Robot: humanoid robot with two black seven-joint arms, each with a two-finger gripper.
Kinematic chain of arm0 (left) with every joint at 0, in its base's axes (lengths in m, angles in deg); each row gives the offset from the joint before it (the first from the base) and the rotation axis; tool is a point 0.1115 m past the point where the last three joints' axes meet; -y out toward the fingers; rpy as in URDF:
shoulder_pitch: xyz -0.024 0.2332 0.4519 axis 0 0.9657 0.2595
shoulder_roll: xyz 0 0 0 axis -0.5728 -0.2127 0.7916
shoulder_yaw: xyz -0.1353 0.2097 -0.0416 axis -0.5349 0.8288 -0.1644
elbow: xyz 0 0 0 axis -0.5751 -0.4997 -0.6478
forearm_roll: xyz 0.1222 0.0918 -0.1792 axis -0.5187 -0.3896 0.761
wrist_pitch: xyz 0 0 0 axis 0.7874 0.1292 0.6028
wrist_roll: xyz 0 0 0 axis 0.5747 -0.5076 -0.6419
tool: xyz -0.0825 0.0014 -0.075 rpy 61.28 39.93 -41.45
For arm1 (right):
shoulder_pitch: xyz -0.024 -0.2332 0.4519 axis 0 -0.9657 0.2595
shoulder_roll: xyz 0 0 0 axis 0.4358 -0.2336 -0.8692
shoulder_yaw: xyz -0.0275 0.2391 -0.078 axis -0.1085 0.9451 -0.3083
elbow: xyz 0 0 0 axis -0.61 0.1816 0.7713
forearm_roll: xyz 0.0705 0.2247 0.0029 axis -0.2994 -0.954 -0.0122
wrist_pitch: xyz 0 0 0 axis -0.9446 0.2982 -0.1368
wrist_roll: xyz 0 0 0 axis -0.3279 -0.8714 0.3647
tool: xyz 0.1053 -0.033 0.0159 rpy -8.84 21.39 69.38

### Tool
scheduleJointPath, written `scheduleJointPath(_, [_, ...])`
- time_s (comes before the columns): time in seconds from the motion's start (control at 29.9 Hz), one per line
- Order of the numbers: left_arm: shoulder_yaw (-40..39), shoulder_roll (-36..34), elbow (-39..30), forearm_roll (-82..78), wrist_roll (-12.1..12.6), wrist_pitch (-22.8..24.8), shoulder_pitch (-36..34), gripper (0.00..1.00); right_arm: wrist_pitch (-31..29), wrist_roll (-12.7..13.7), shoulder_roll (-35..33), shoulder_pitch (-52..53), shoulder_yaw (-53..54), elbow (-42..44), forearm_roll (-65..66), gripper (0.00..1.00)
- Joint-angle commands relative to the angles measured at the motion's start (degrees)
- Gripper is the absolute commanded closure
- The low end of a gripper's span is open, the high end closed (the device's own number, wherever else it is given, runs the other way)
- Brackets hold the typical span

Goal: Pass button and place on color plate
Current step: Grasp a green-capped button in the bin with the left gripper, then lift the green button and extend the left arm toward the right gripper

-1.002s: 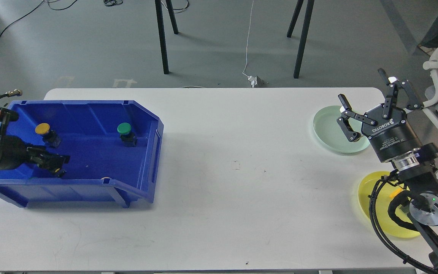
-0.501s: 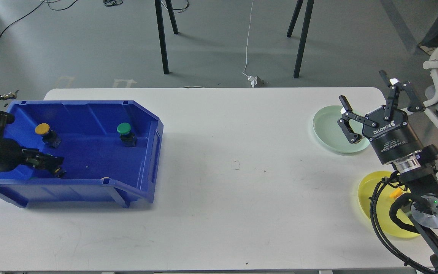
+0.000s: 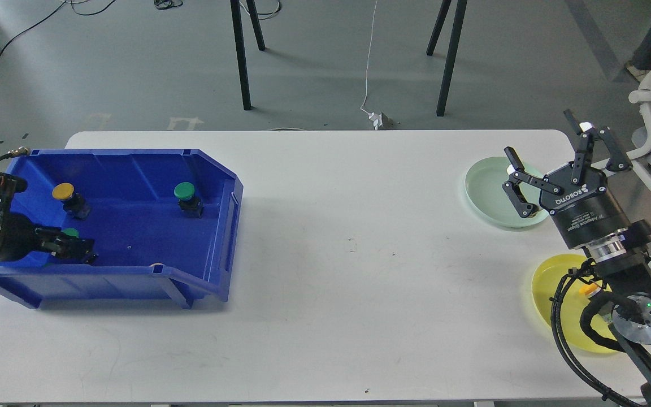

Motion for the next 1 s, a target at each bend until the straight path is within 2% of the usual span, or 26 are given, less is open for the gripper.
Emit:
scheduleJointPath(0.0, [0.00,-0.05,0.00,-0.14,0.00,-0.10,-0.01,0.46,0.02,0.01,-0.02,-0.11,0.00,0.01,0.00,0.07])
scheduleJointPath(0.3, [0.00,0.04,0.00,-0.14,0.00,-0.63,-0.10,0.81,0.02,0.01,-0.02,-0.20,0.08,-0.08,0.00,0.07])
scheduleJointPath(0.43, [-0.09,0.04,0.00,-0.06,0.00,-0.89,-0.36,0.86,0.02,0.01,-0.02,-0.29,0.08,0.01,0.00,0.07])
scheduleJointPath(0.7, [-0.70,-0.22,-2.19,0.73,0.00,-0.63,-2.37,0.87,0.02,0.01,-0.02,-0.38,0.08,0.01,0.00,0.07])
scheduleJointPath(0.8, [-0.96,-1.97,-7.27,3.36,0.00,0.94,-4.84,0.87,0.02,0.01,0.07,-0.38,0.26,0.01,0.00,0.07])
scheduleJointPath(0.87, [-1.31,-6.35,-14.55,6.96,0.00,3.14,-6.24,0.87,0.02,0.01,-0.02,-0.38,0.61,0.01,0.00,0.07])
scheduleJointPath(0.97, [-1.84,-11.64,-25.72,14.34,0.00,3.20,-10.63,0.87,0.02,0.01,-0.02,-0.29,0.70,0.10,0.09,0.07])
